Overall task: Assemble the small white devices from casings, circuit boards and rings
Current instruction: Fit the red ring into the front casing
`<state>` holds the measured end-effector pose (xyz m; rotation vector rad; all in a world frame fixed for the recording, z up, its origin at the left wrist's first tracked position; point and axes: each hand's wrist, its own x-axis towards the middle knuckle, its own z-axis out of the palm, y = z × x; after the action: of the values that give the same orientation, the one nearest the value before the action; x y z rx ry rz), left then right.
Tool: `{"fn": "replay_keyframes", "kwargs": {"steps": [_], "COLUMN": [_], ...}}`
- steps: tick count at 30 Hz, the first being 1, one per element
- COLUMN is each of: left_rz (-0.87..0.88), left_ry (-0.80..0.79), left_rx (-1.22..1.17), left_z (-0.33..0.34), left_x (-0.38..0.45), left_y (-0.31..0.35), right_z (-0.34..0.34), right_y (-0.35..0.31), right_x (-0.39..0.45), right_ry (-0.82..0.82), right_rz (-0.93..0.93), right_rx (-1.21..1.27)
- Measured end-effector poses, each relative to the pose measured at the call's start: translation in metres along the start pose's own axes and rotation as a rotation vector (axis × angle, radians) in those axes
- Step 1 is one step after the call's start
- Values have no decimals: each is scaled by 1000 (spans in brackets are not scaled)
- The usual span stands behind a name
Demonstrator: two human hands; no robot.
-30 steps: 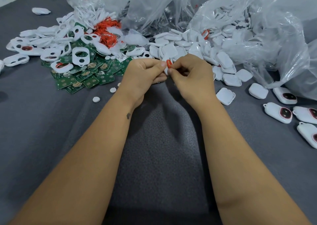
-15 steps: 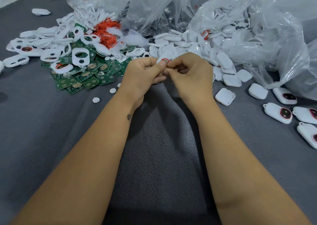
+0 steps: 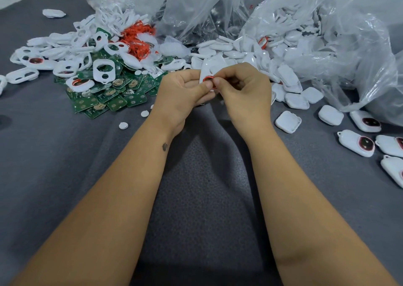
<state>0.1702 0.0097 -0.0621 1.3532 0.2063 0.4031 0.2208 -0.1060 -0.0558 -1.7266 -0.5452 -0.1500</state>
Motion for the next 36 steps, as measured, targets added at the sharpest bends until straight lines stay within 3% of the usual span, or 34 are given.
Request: {"fn": "replay_keyframes", "kwargs": {"steps": [16,23,29,36], "left_rz": [87,61,-8,10], "left_ry": [-102,-89,-11,43], "left_rx": [93,75,-109,-123], "left_z": [-2,3,4,5], "left_x": [-2,-2,-1,2], "left_y": [-4,-2,3,0], "right_z": [-9,-11,-6,3], "right_y": [3,-1,-5,-6], "right_x": [4,3,6,1], "right_ry": [-22,12,20,93], "right_rz": [151,242,383,181], "right_rx": [40,307,684,163]}}
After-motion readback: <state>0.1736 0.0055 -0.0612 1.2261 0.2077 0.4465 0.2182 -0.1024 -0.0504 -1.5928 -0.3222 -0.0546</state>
